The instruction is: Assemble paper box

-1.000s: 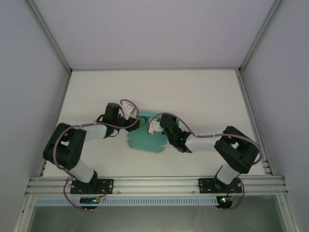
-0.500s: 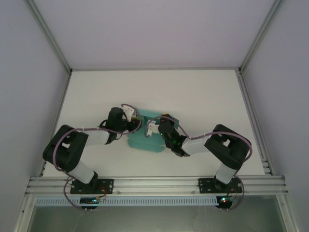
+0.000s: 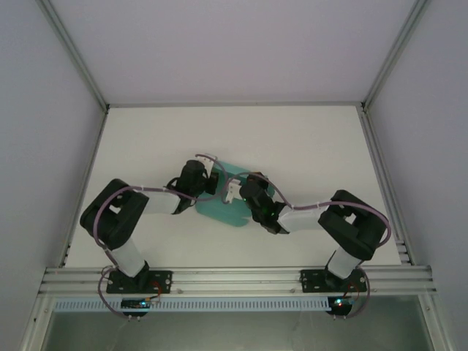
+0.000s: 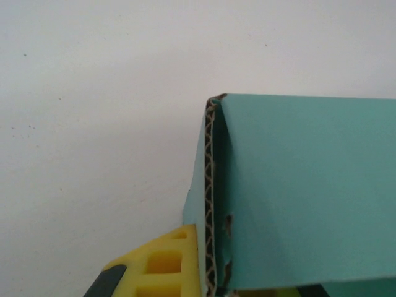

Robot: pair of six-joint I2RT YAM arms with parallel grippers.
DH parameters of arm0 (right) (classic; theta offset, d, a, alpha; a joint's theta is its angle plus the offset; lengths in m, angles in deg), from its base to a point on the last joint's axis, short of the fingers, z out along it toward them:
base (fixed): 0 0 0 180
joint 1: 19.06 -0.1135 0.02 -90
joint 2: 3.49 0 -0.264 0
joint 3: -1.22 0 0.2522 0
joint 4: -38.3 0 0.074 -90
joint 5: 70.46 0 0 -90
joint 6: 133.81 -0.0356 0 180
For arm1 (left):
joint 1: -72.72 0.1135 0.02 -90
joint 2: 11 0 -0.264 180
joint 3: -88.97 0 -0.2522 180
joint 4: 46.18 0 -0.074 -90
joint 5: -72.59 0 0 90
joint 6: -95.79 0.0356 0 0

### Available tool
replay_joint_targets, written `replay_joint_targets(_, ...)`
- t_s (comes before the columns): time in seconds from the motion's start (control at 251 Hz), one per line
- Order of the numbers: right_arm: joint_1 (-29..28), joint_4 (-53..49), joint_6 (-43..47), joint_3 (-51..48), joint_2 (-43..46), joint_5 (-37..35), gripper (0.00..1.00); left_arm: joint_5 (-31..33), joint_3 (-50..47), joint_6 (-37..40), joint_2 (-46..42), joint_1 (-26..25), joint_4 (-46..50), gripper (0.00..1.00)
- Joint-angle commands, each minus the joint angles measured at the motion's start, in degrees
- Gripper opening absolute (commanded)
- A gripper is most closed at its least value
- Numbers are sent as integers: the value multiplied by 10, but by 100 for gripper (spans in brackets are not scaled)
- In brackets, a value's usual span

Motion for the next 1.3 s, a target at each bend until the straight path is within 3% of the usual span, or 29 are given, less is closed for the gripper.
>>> replay_joint_targets(0.0, -16, -113, -31, -10, -8, 106, 0, 84, 24, -43, 26, -12, -8, 0)
replay_joint_targets(0.084, -12, -126, -42, -7, -3, 115, 0, 99, 32, -61, 38, -11, 7, 0)
replay_joint_targets(0.18, -7, -134, -47, -6, -1, 120, 0, 70, 21, -40, 44, -11, -25, 18)
replay_joint_targets(0.243, -4, -147, -52, -2, 0, 124, 0, 50, 13, -38, 43, -7, -48, 20)
replay_joint_targets(0.363, -1, -157, -60, 3, 2, 132, 0, 25, 14, -28, 44, 5, -61, 17)
replay_joint_targets(0.439, 1, -161, -63, 3, 3, 133, 0, 23, 14, -28, 43, 9, -67, 0)
replay_joint_targets(0.535, 3, -164, -69, 4, 2, 133, 0, 24, 15, -34, 45, 9, -81, 0)
replay_joint_targets(0.675, 5, -191, -97, 10, 8, 142, 0, 162, 45, -91, 50, 1, -10, 0)
replay_joint_targets(0.722, 8, -187, -128, 13, 13, 136, 0, 151, 52, -78, 50, 0, 5, 0)
replay_joint_targets(0.77, 14, -186, -164, 17, 27, 133, 14, 127, 48, -68, 46, -1, -5, 0)
replay_joint_targets(0.846, 30, -195, -226, 24, 68, 140, 47, 80, 31, -70, 24, -1, -22, 0)
replay_joint_targets(0.978, 67, -229, -328, 23, 161, 156, 87, 43, 9, -74, -34, -1, -4, 0)
replay_joint_targets(1.094, 114, -311, -428, 19, 247, 251, 91, -19, 8, -70, -77, 0, 48, 0)
replay_joint_targets(1.225, 175, -345, -473, 0, 326, 444, 88, -66, -13, -75, -111, 0, 55, 0)
replay_joint_targets(1.297, 189, -361, -488, 1, 343, 505, 85, -75, -22, -87, -126, 0, 53, 0)
